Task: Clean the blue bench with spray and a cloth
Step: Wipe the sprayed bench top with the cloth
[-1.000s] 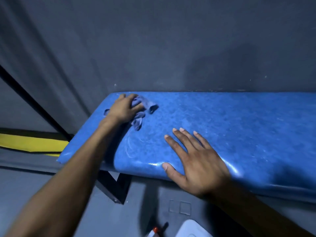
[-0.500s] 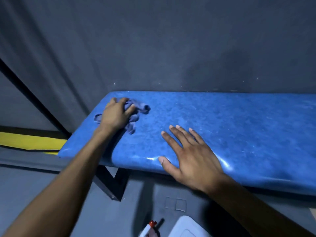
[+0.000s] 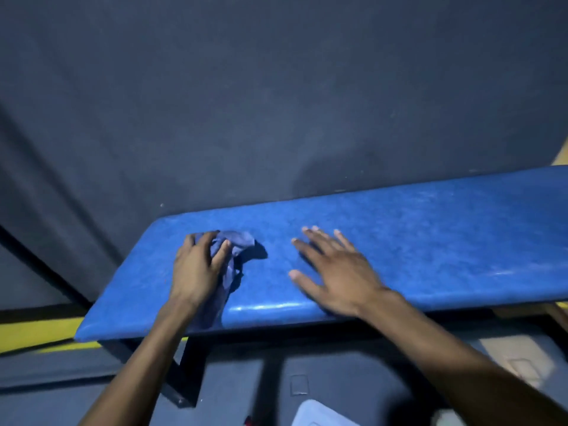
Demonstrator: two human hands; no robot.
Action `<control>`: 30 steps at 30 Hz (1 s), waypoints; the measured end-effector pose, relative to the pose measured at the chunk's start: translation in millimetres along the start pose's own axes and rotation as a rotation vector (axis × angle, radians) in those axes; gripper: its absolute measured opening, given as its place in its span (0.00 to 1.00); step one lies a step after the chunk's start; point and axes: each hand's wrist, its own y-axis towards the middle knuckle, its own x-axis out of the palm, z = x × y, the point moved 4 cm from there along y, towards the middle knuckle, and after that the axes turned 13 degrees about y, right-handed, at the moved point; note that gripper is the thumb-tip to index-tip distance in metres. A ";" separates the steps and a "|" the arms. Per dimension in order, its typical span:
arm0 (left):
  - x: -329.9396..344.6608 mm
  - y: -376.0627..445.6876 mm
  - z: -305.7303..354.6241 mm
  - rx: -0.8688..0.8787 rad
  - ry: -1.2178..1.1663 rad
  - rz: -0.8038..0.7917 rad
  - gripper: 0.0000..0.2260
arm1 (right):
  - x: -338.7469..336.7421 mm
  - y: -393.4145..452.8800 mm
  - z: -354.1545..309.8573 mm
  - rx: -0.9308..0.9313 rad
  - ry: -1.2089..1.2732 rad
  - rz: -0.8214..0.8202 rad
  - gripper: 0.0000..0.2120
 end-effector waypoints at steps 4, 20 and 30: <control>26.1 27.1 81.5 0.018 -0.332 0.050 0.19 | -32.7 -33.9 94.7 0.211 -0.145 -0.055 0.47; 111.9 98.7 161.5 0.306 0.063 -0.197 0.26 | -22.8 -44.7 126.3 0.240 -0.079 0.070 0.38; 58.6 -16.9 119.2 0.583 0.016 -0.194 0.23 | -19.6 -45.4 127.1 0.235 -0.073 0.089 0.38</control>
